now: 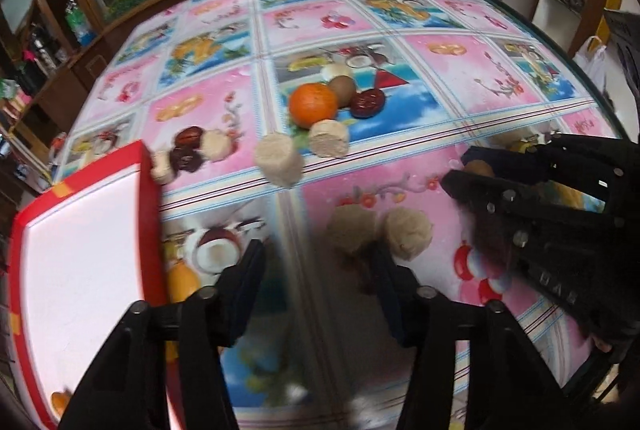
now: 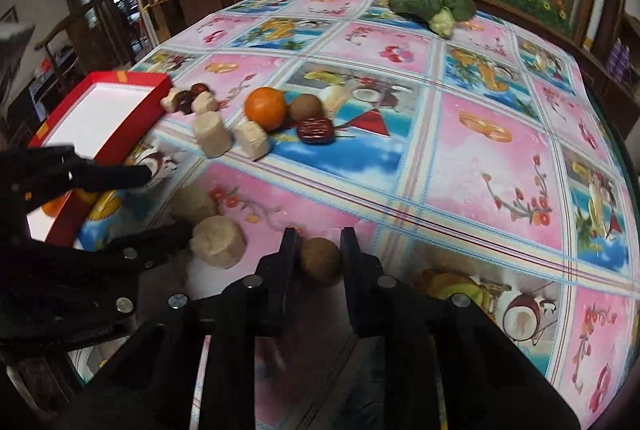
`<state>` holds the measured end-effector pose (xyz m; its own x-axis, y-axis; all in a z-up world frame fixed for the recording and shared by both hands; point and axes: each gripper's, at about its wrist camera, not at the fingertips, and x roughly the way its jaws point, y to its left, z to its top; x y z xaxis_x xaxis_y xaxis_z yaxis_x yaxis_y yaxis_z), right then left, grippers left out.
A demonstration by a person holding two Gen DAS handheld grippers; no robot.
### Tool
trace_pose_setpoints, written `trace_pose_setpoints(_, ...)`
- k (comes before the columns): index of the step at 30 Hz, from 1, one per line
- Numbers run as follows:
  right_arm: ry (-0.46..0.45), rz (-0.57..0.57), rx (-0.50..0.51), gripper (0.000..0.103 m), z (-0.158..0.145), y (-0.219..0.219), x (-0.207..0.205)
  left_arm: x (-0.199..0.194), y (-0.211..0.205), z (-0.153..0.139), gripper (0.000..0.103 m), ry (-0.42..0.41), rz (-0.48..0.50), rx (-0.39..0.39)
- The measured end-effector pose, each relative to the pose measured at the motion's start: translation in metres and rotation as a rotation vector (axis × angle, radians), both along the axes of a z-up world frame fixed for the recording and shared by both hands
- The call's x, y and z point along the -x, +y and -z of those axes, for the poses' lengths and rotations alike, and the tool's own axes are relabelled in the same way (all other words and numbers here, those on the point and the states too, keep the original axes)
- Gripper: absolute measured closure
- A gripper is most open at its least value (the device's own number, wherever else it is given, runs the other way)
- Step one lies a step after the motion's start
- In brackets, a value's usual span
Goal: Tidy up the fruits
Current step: 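Grasp a brown kiwi with the right gripper while the left gripper grasps a round pastry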
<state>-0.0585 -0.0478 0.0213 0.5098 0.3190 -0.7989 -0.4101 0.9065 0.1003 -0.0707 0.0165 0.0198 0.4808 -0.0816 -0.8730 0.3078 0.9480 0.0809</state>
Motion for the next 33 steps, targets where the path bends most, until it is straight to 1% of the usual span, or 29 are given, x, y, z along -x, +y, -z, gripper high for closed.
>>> trace_pose_setpoints(2, 0.019, 0.024, -0.032, 0.080, -0.001, -0.007, -0.004, -0.003, 0.000, 0.000, 0.053, 0.002, 0.003, 0.020)
trace_pose_setpoints(4, 0.028, 0.053, -0.050, 0.080, -0.001, -0.013, -0.006, -0.005, -0.001, 0.000, 0.062, 0.009, 0.012, 0.045)
trace_pose_setpoints(8, 0.044, 0.099, -0.079, 0.080, -0.001, -0.021, -0.011, -0.005, -0.008, 0.000, 0.062, 0.005, 0.030, 0.055)
trace_pose_setpoints(11, 0.038, 0.100, -0.082, 0.080, -0.002, -0.021, -0.011, -0.006, -0.009, 0.000, 0.068, 0.002, 0.033, 0.076)
trace_pose_setpoints(12, 0.036, 0.098, -0.082, 0.080, -0.002, -0.020, -0.010, -0.007, -0.009, 0.000, 0.074, 0.002, 0.033, 0.085)
trace_pose_setpoints(13, 0.032, 0.095, -0.080, 0.080, -0.002, -0.019, -0.009, -0.007, -0.010, 0.000, 0.078, 0.000, 0.035, 0.089)
trace_pose_setpoints(16, 0.019, 0.091, -0.070, 0.080, -0.003, -0.017, -0.009, -0.005, -0.009, 0.000, 0.078, -0.011, 0.032, 0.094)
trace_pose_setpoints(20, -0.005, 0.087, -0.065, 0.080, -0.004, -0.016, -0.006, -0.001, 0.000, -0.007, 0.078, -0.042, -0.003, 0.113)
trace_pose_setpoints(23, -0.023, 0.073, -0.076, 0.080, -0.007, -0.013, -0.003, 0.012, 0.016, -0.025, 0.078, -0.102, -0.047, 0.115)
trace_pose_setpoints(25, -0.038, 0.060, -0.079, 0.080, -0.010, -0.009, 0.000, 0.025, 0.034, -0.041, 0.078, -0.155, -0.087, 0.116)
trace_pose_setpoints(27, -0.051, 0.032, -0.113, 0.080, -0.016, 0.000, 0.006, 0.035, 0.054, -0.053, 0.078, -0.193, -0.131, 0.116)
trace_pose_setpoints(30, -0.064, -0.027, -0.163, 0.079, -0.026, 0.024, 0.014, 0.049, 0.096, -0.067, 0.078, -0.239, -0.236, 0.107)
trace_pose_setpoints(33, -0.064, -0.107, -0.192, 0.079, -0.035, 0.063, 0.020, 0.060, 0.136, -0.073, 0.078, -0.269, -0.346, 0.071)
